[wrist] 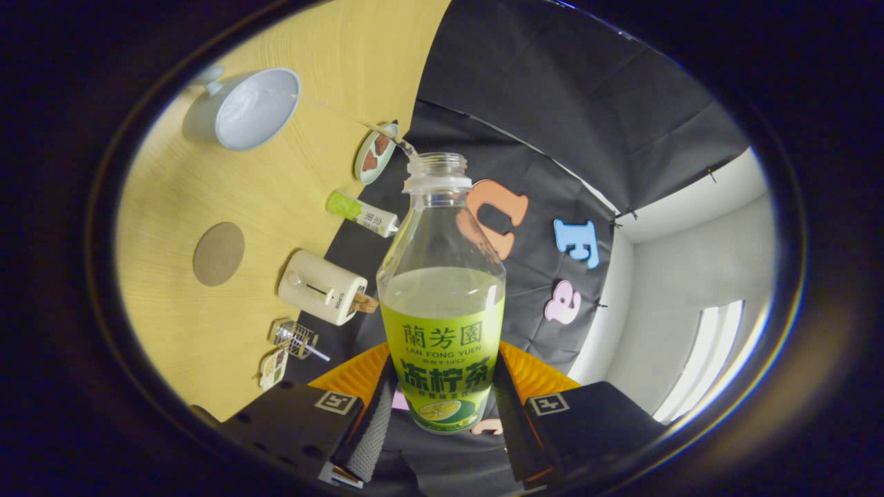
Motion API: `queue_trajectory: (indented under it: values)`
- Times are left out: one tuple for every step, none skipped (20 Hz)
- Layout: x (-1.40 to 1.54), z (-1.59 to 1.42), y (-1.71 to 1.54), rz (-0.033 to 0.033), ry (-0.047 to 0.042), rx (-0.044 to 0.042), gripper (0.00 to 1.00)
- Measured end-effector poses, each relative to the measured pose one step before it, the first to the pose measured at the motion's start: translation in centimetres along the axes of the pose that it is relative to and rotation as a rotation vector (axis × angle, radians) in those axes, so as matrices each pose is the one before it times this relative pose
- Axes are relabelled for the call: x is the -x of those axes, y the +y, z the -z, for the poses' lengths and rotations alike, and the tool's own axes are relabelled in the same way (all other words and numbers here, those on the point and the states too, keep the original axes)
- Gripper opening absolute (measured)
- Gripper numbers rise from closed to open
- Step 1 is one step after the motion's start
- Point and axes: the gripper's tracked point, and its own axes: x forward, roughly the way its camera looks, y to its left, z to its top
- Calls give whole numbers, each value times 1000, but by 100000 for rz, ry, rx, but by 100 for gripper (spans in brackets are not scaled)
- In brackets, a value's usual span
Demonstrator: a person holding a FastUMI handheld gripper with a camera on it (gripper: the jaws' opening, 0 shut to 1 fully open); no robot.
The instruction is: Take the bottle from table, then pour the juice into the cup, finally place the bottle on the coaster
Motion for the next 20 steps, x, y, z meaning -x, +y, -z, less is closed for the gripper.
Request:
queue_trajectory:
  values:
    - [-107, -48, 92, -155, -124, -13, 76]
    - [84, -115, 7, -95, 9, 140, 76]
    - [-105, -104, 101, 44, 14, 302, 76]
    - [80, -120, -11, 17, -255, 422, 76]
    - [-58, -65, -91, 34, 120, 547, 76]
    - [-99, -11, -67, 172, -121, 347, 76]
    - [-87, -6, -6, 43, -10, 94, 76]
    - [-52, -31, -40, -43, 86, 155, 76]
    - [-55, 65, 73, -4, 119, 250, 76]
    - [-54, -6, -33, -62, -4, 573, 76]
    - [-101, 38, 19, -32, 135, 708, 76]
    - [-15, -78, 70, -44, -145, 411, 76]
    - [-43, -9, 4, -14, 116, 494, 76]
    - [25, 32, -167, 274, 16, 284, 76]
    - [-42, 0, -118, 288, -47, 223, 76]
    - [-35, -1, -82, 140, 36, 59, 76]
    - [-13, 53, -108, -35, 123, 411, 76]
    - [42, -26, -164, 337, 103, 657, 76]
    - [-102, 80, -277, 388, -130, 565, 76]
    - [-35, 10, -239, 317, 104, 353, 76]
